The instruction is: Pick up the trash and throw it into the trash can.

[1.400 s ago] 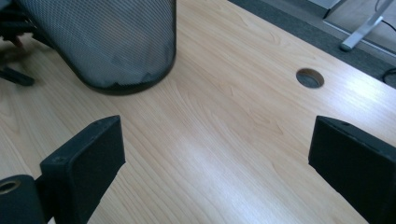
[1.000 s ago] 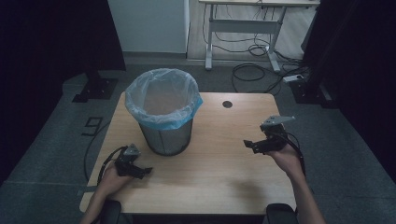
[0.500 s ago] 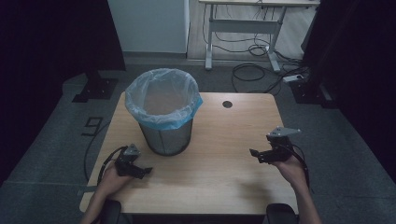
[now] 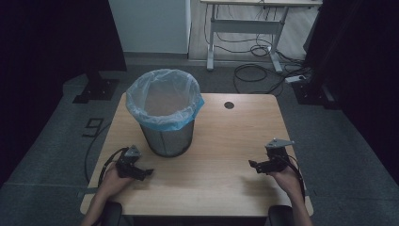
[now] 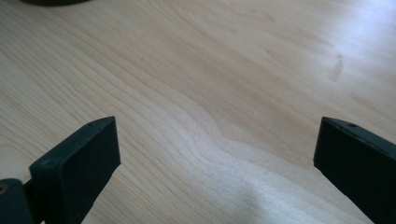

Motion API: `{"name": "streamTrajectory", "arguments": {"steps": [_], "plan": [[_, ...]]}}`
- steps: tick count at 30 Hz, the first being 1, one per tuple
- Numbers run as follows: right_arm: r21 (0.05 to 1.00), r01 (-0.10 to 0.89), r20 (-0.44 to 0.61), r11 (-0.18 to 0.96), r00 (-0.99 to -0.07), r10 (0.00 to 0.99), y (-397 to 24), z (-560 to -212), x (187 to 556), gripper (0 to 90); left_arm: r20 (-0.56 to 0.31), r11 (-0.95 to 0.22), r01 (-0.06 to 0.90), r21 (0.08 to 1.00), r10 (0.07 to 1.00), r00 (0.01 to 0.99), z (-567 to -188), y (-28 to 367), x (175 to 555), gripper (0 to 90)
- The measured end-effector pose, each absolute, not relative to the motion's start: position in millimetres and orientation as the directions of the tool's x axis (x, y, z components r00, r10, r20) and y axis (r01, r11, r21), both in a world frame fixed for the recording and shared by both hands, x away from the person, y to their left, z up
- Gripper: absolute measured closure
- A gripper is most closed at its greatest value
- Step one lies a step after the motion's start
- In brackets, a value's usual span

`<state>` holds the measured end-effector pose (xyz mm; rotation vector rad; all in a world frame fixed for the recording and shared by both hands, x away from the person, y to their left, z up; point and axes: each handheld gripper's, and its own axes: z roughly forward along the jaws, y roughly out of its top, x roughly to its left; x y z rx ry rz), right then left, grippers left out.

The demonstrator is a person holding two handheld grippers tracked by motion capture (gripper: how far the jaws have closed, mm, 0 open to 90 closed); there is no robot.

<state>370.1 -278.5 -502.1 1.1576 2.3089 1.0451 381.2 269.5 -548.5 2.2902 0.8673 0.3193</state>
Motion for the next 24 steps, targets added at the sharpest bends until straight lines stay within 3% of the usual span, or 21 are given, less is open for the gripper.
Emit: {"name": "streamTrajectory", "arguments": {"steps": [17,24], "plan": [[0.675,0.582,0.003,0.453,-0.616,0.788,-267.3,-551.9,374.0,0.0,-0.005,-0.563,0.5,0.658,0.661,0.751,-548.5,269.5,381.2,0.0],[0.72,0.544,0.003,0.431,-0.623,0.782,-268.2,-557.8,371.3,0.0,-0.005,-0.563,0.5,0.658,0.661,0.751,-548.5,269.4,381.3,0.0]]}}
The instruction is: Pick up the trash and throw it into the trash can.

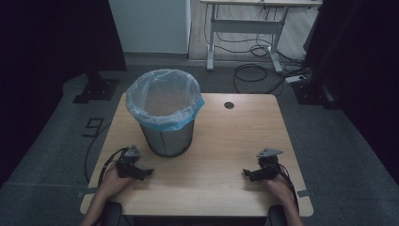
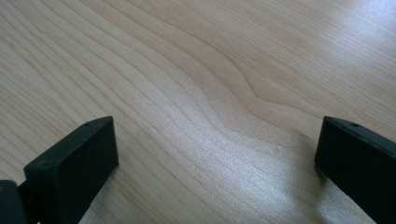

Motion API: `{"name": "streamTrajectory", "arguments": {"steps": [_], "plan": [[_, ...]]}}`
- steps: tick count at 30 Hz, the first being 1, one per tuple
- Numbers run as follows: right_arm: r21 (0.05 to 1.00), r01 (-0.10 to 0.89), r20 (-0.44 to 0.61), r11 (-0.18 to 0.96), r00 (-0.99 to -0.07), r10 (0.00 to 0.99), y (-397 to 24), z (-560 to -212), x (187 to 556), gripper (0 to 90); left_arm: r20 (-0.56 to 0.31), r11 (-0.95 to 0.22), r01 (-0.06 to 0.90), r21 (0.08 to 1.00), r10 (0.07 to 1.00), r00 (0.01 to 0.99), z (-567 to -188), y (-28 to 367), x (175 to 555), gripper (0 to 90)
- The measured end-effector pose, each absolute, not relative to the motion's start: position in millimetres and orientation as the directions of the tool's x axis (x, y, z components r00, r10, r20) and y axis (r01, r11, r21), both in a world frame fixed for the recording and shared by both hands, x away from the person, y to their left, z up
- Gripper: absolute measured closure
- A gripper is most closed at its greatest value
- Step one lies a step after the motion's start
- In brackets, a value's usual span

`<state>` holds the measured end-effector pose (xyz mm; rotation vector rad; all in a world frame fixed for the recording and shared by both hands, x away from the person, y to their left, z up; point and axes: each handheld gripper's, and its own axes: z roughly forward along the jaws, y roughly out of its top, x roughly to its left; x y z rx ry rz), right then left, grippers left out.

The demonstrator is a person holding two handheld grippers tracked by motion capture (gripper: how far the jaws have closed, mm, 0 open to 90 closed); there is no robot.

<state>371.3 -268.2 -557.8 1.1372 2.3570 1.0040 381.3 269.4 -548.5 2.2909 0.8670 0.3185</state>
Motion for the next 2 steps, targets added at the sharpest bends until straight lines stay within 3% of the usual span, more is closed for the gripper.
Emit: {"name": "streamTrajectory", "arguments": {"steps": [2], "plan": [[0.72,0.546,0.003,0.429,-0.619,0.785,-268.2,-557.8,370.8,0.0,-0.005,-0.563,0.5,0.658,0.661,0.751,-548.5,269.4,381.2,0.0]]}}
